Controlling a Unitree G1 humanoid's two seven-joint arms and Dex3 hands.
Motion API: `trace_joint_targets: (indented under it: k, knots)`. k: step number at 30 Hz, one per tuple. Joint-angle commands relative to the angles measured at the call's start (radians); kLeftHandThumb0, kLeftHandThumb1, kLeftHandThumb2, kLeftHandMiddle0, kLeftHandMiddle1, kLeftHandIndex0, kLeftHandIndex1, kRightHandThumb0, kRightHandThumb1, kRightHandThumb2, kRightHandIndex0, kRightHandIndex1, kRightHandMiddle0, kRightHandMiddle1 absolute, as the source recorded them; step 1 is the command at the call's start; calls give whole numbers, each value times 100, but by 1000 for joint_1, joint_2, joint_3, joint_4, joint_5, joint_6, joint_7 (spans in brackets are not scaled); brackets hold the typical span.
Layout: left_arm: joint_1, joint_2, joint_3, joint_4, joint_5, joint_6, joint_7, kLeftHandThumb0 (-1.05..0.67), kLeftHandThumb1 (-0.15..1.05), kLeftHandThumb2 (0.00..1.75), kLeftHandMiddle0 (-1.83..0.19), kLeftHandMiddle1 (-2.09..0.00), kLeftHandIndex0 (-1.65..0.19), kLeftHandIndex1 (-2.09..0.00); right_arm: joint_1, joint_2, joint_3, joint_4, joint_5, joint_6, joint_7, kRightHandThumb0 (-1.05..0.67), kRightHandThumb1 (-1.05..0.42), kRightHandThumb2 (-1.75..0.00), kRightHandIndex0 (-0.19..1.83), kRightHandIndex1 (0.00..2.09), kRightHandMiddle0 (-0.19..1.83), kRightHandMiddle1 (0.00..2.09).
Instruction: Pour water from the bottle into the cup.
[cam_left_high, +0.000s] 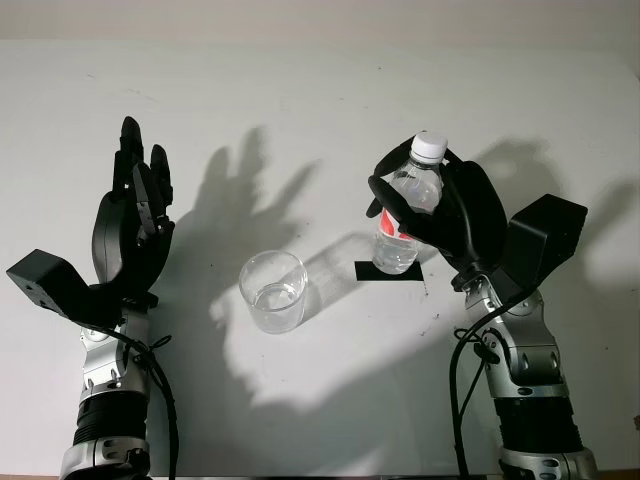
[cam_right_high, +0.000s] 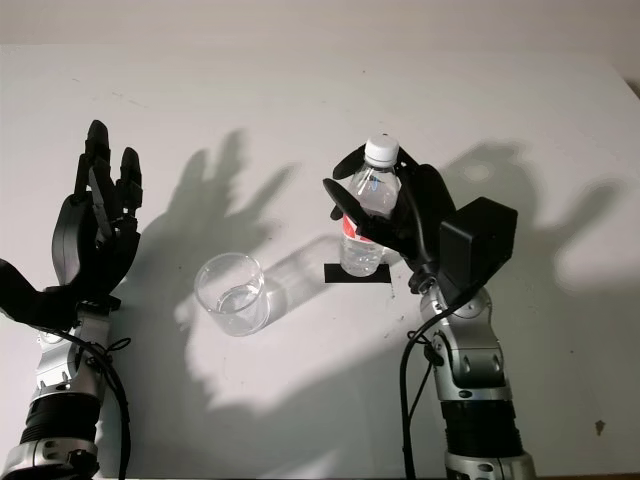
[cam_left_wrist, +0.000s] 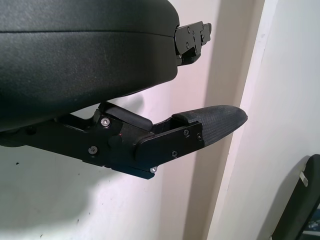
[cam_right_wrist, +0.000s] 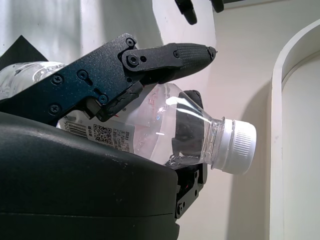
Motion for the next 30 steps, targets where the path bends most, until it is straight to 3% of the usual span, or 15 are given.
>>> trace_joint_targets:
  k: [1,11,18,25,30]
  knots:
    - [-3,9,2,4,3,-10,-7,-70,105,71,19,0,19,0,-1,6,-4,7,-6,-21,-4,-42,-105,-54,127,209,89,209]
    - [-14,8,5,14,-4,-4,-14,-71,105,70,19,0,19,0,-11,-9,-6,39,18,-44,71,-46,-105,-48,117,209,76,209]
    - [-13,8,1,13,4,-9,-5,-70,105,72,19,0,19,0,-14,-26,-5,66,15,-64,120,-58,-105,-39,114,209,73,209]
    - [-20,9,4,25,-3,-11,-11,-70,105,71,19,0,19,0,-14,-29,-3,76,21,-74,144,-63,-105,-30,81,209,56,209]
    - [-32,13,8,45,-6,-19,-25,-71,105,70,19,0,19,0,-8,-27,-2,90,15,-98,156,-66,-105,-22,27,209,7,209]
